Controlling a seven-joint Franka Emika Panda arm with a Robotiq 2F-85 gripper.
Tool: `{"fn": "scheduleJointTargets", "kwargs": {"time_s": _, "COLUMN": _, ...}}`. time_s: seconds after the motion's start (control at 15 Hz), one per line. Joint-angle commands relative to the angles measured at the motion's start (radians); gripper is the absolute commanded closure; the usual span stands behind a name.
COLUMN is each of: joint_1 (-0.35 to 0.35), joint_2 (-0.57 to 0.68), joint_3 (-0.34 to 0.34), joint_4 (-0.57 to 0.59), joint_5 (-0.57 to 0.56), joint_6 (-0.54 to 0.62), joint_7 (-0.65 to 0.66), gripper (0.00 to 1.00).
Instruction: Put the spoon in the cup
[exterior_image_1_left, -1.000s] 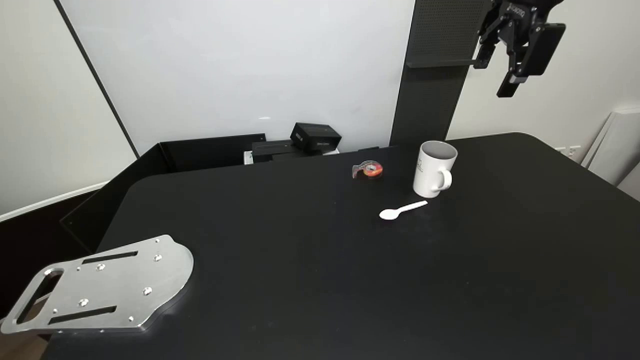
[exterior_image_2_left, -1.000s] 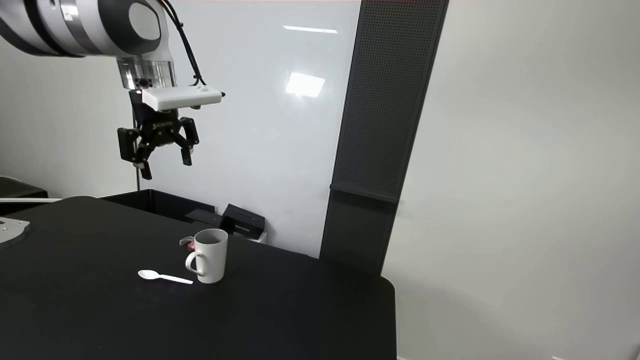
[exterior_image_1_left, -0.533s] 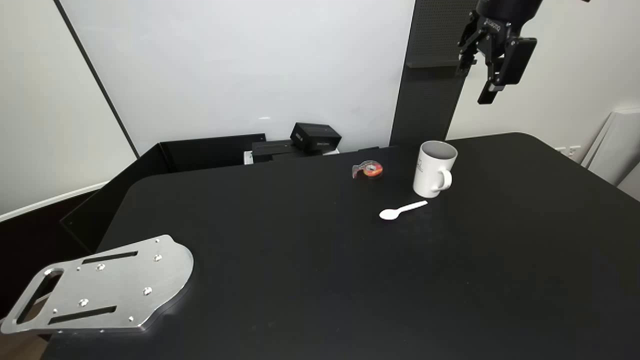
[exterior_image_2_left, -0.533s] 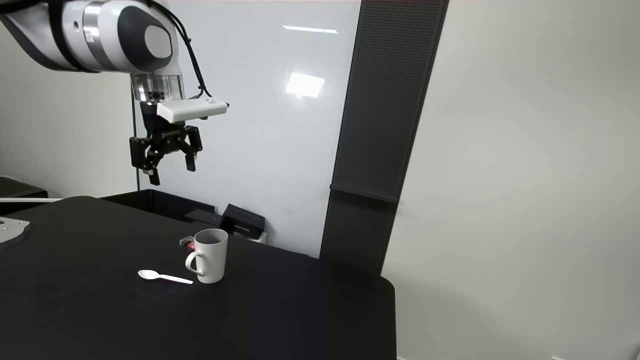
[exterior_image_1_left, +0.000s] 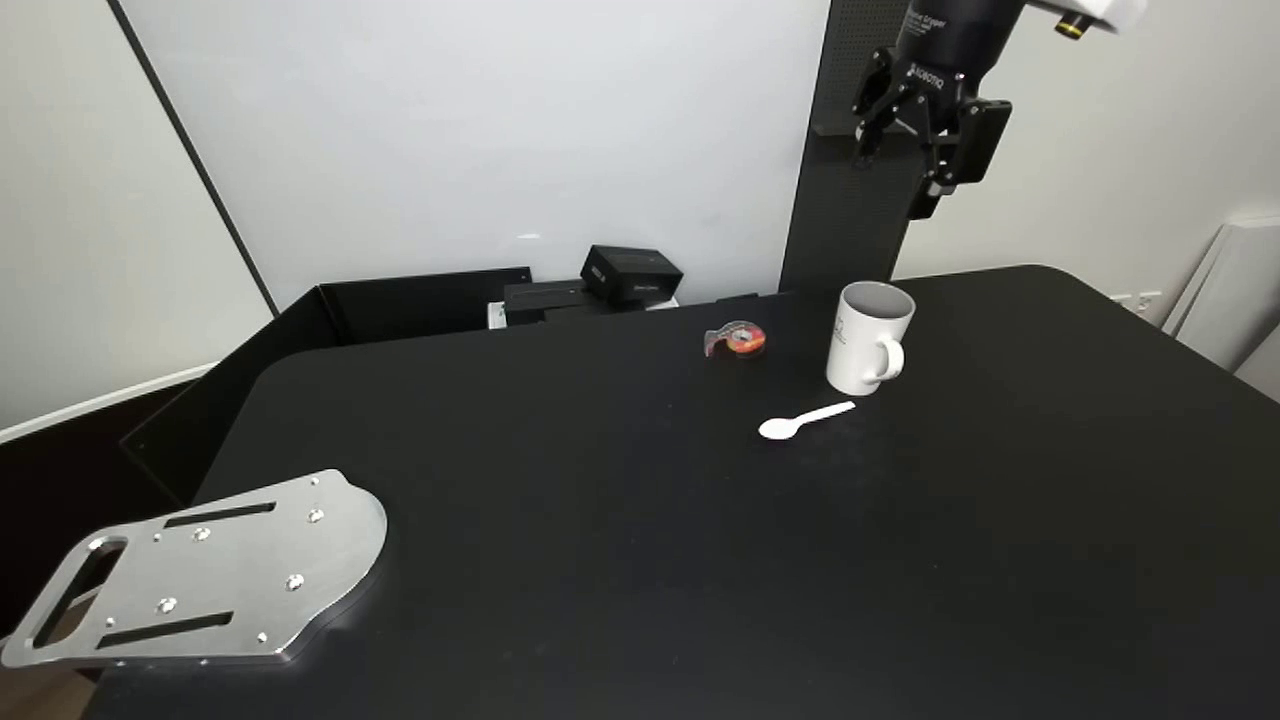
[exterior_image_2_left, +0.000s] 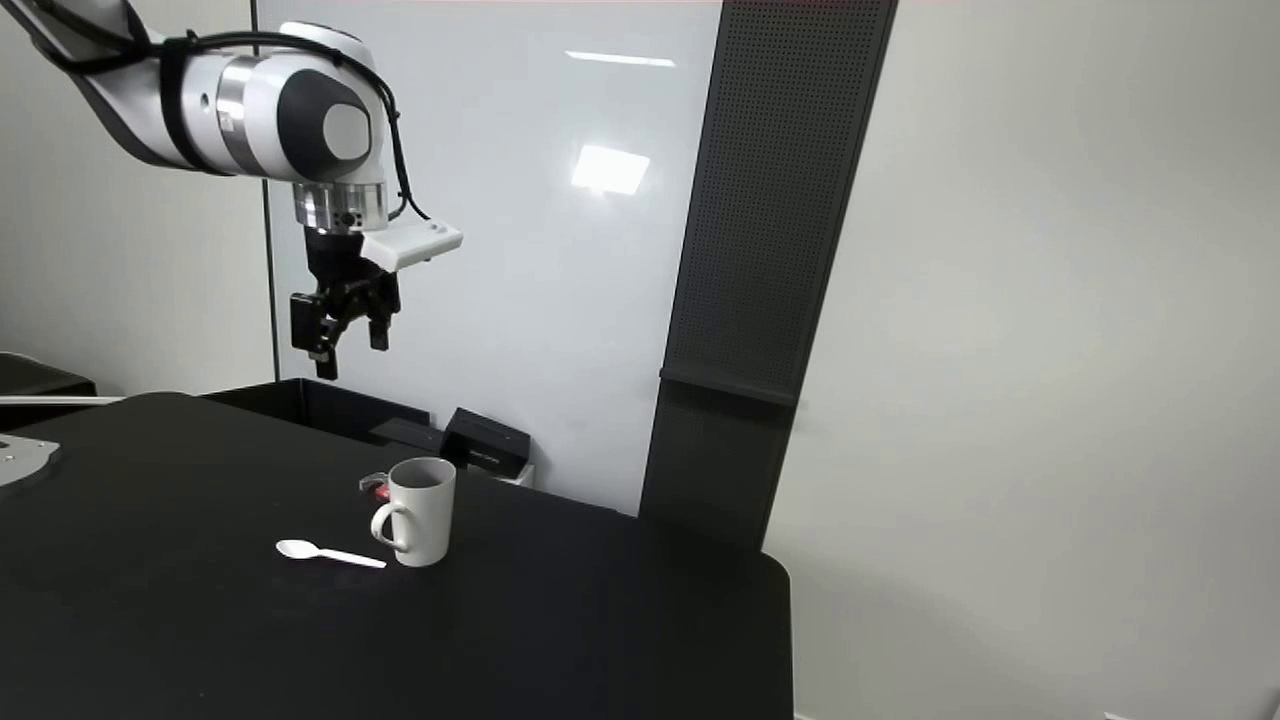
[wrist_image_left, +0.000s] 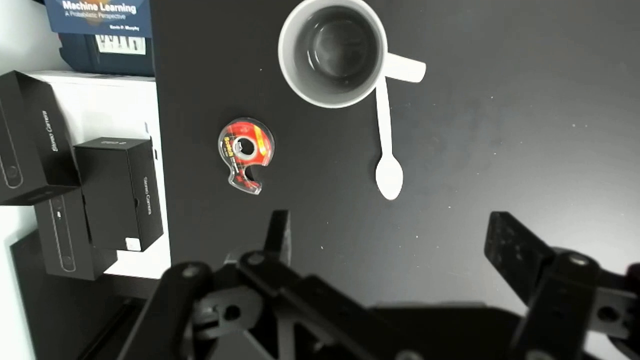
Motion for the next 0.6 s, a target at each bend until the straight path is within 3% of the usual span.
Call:
{"fn": "scheduleJointTargets", "kwargs": {"time_s": 0.0, "joint_1": -0.008, "joint_2": 0.073, "joint_3": 0.010, "joint_4": 0.096, "joint_5": 0.002, "joint_6": -0.033, "joint_7": -0.068, "gripper": 0.00}}
{"fn": "scheduleJointTargets", "kwargs": {"time_s": 0.53, "joint_1": 0.019, "joint_2": 0.181, "joint_3": -0.007, "joint_4": 0.164, "joint_5": -0.041, "joint_6": -0.029, "joint_7": -0.076, "gripper": 0.00}}
